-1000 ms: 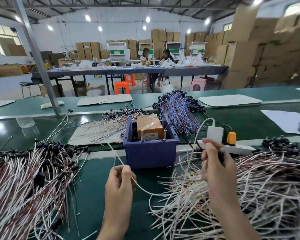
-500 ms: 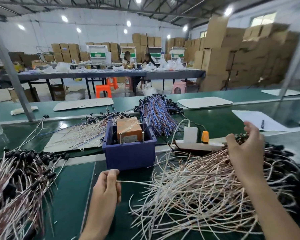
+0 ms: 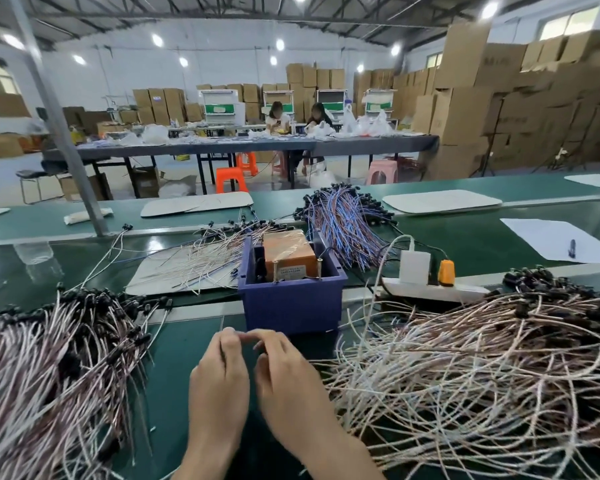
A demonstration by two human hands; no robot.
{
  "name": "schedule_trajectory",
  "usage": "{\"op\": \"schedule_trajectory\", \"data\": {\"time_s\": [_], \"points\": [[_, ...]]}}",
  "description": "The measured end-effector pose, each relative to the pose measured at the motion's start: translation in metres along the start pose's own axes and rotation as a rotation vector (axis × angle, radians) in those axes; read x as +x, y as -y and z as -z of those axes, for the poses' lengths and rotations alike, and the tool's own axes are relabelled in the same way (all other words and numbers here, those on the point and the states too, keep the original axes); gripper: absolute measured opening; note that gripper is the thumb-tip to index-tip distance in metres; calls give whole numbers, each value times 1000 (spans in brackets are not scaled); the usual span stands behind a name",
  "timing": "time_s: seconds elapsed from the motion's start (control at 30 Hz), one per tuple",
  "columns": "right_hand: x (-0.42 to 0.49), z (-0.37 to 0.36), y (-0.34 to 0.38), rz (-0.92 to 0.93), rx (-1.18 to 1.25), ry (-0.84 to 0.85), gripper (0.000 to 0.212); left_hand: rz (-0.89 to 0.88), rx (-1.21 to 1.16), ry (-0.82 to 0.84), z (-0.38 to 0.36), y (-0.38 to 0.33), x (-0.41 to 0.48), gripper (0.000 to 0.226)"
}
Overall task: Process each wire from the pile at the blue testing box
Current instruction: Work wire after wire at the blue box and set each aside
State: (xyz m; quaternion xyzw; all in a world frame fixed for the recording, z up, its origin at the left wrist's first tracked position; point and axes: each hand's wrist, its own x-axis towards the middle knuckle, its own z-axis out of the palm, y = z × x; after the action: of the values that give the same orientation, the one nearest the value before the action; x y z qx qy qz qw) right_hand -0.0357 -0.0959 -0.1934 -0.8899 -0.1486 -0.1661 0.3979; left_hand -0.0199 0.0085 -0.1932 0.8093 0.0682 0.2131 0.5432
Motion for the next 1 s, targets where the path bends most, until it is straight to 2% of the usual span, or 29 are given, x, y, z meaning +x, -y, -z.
{"op": "schedule_trajectory", "data": {"time_s": [0.13,0.4,0.47,0.57,0.67,0.73,0.8,0.93,1.0], "points": [[4,-16,-6,-110,219,64,31,4,21,-13,2,2,3,39],[10,-18,-16,-370,554,9,31,-64,246,11,21,-8,15,24],[11,-18,-18,-405,595,11,28,-68,421,7,38,-12,33,24],[13,-14,-19,-465,685,11,27,-48,928,23,70,-12,65,30],[15,-10,-20,-513,759,-6,27,95,1273,110,98,2,86,28],[17,-7,-21,-548,806,-23,27,159,1310,151,111,16,88,22],[19,-5,-23,-580,862,-45,28,109,1303,111,120,27,86,14],[21,-3,-25,-618,948,-68,28,-37,1236,-1,129,30,78,24],[20,-1,-24,-624,972,-61,28,-177,1066,-63,129,22,75,27]]}}
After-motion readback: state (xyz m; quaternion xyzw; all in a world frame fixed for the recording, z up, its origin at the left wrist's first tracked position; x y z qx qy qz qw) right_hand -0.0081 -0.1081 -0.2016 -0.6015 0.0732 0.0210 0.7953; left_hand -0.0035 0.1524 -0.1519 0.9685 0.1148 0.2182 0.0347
